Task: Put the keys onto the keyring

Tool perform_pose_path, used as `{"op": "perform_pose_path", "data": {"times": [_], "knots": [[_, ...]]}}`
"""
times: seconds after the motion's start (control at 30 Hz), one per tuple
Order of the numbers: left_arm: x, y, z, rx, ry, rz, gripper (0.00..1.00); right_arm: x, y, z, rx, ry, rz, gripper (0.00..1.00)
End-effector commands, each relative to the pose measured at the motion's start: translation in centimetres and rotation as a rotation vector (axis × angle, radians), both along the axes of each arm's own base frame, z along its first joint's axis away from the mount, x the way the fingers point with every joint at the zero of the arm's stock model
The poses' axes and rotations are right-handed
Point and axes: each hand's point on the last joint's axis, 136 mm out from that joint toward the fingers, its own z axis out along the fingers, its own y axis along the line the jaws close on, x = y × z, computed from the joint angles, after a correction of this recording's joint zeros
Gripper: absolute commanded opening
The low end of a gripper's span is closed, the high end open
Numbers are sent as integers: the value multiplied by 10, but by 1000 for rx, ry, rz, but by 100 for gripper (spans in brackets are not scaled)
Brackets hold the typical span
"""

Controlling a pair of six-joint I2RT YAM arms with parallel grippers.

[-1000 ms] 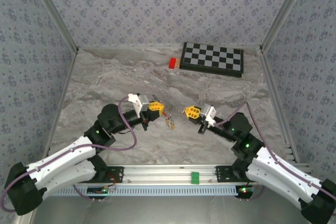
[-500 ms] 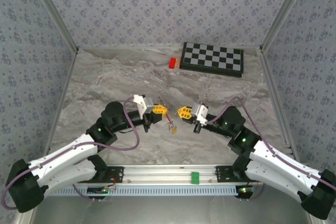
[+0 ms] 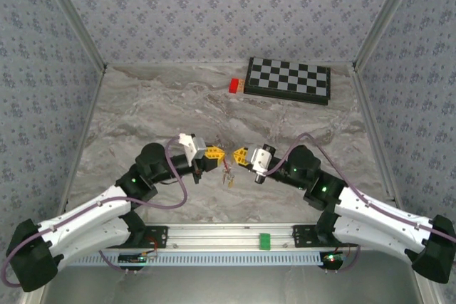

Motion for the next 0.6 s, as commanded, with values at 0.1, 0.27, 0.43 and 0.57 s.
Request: {"op": "perform_pose_path", "data": {"times": [0.1,0.27,0.43,0.57], "knots": [[-7,-1,19,-51,-40,-23,0,4,2,22,27,-81,-34,0],[-5,1,18,-49,-39,-7,0,2,4,23,24,-87,-25,0],[-4,0,17,-48,-37,-5,0,0,5,22,25,-90,-27,0],[-4,-1,16,-45,-35,-8,0,-2,4,24,29,-97,-30,0]]}}
